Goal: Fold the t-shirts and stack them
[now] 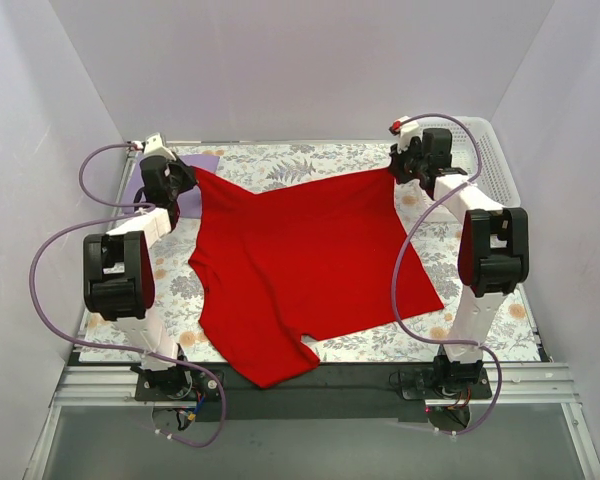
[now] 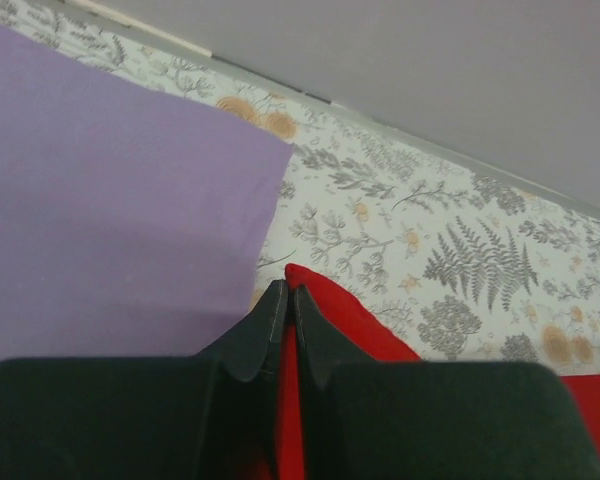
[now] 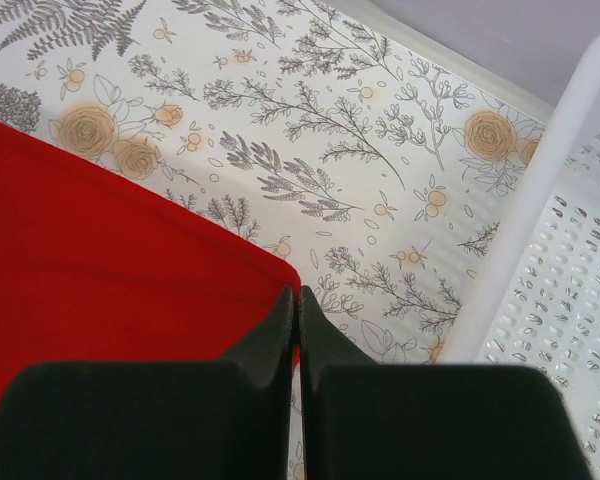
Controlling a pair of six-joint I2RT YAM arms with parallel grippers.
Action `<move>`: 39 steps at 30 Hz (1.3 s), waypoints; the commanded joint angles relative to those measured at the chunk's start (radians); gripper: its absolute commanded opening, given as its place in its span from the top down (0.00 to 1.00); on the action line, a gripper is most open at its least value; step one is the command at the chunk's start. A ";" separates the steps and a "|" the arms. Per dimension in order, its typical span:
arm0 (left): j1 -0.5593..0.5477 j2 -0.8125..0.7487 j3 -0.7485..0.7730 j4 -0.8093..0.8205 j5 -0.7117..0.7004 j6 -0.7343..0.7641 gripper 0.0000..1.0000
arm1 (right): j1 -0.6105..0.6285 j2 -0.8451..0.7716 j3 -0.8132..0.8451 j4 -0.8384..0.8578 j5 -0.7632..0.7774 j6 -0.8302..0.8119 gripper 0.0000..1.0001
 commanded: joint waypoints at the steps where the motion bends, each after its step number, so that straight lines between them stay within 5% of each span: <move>1: 0.054 -0.044 -0.064 0.047 0.088 0.009 1.00 | -0.005 -0.082 -0.030 0.062 -0.045 -0.005 0.99; 12: 0.056 -0.097 -0.089 0.096 0.267 0.021 1.00 | -0.007 -0.120 -0.013 0.031 -0.159 -0.009 0.99; 20: 0.055 -0.290 -0.275 0.159 0.390 0.018 1.00 | -0.019 -0.166 -0.067 0.025 -0.196 -0.055 0.99; 32: 0.055 -0.651 -0.475 -0.055 0.383 -0.024 1.00 | -0.027 -0.068 -0.054 0.023 -0.162 -0.062 0.99; 39: 0.055 -0.728 -0.521 -0.117 0.433 -0.065 1.00 | -0.027 -0.021 0.005 0.017 -0.189 -0.048 0.99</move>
